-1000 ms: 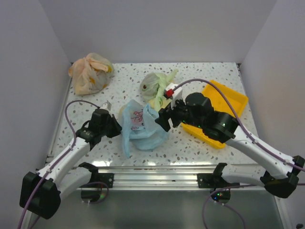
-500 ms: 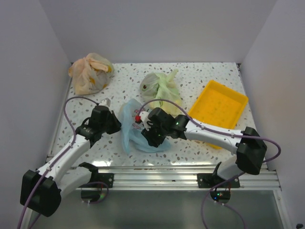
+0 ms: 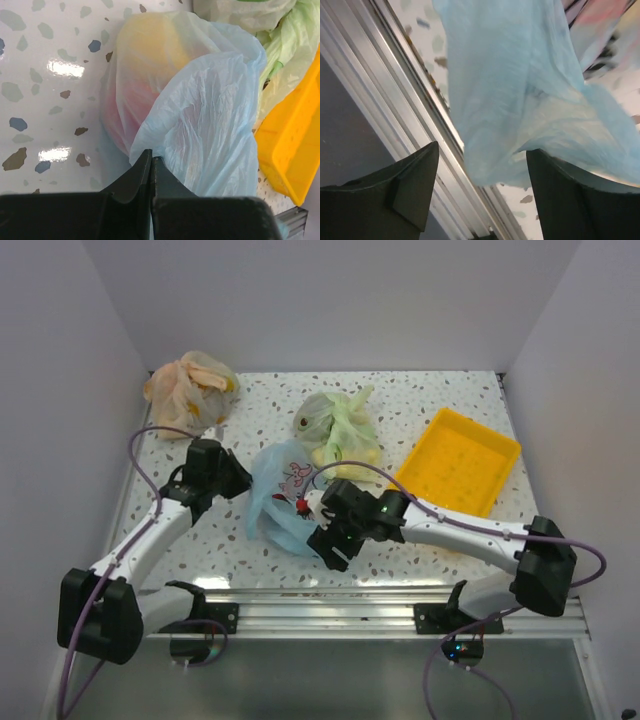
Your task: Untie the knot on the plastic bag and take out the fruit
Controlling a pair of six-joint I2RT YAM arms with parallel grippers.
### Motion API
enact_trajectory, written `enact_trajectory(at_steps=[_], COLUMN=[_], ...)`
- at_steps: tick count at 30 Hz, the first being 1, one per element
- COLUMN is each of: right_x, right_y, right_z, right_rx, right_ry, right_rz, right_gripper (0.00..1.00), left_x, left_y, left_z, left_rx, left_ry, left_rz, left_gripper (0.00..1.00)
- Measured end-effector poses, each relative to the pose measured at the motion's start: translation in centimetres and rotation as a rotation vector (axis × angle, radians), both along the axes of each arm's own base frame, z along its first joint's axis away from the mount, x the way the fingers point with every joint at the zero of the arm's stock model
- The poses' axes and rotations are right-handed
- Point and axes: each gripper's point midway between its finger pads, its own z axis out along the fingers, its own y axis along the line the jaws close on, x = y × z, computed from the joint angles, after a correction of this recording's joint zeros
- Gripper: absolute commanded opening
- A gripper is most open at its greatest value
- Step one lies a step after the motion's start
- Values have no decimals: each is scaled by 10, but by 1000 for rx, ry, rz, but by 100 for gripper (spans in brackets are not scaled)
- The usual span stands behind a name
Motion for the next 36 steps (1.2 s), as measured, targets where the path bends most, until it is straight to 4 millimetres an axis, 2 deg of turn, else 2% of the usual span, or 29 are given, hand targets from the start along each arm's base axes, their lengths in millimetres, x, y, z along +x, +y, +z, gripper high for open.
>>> enact_trajectory(at_steps=[3, 6, 8, 10, 13, 16, 19, 23, 29, 31, 34, 36], right_x=[21, 45, 60, 71, 82, 85, 88, 87, 90, 90, 92, 97], right_y=[18, 39, 52, 64, 80, 85, 84, 79, 73, 67, 66, 73], right_z=[49, 99, 121, 126, 108, 89, 95, 130, 228, 252, 260, 244], right_rx=[120, 245, 299, 315, 281, 244, 256, 313, 471, 510, 519, 489], right_ry=[-120, -243, -303, -330, -320, -300, -317, -356, -487, -531, -559, -554], right_rz=[-39, -81, -106, -121, -125, -130, -140, -142, -152, -154, -145, -130], right_gripper=[87, 91, 93, 93, 93, 93, 93, 92, 92, 92, 92, 93], left_x=[-4, -10, -14, -17, -19, -22, -23, -24, -27, -28, -29, -31], left_y=[-3, -4, -4, -4, -4, -3, -2, -1, 4, 4, 5, 5], left_z=[2, 4, 4, 4, 4, 3, 6, 7, 2, 2, 2, 2], left_rx=[-6, -5, -8, -3, 2, 13, 15, 21, 42, 44, 50, 55], left_ry=[-7, -21, -23, -22, -20, -18, -28, -36, -15, -14, -15, -13], left_rz=[-31, -53, -62, -75, -87, -95, -99, -99, -83, -82, -86, -91], left_gripper=[0, 0, 0, 0, 0, 0, 0, 0, 0, 0, 0, 0])
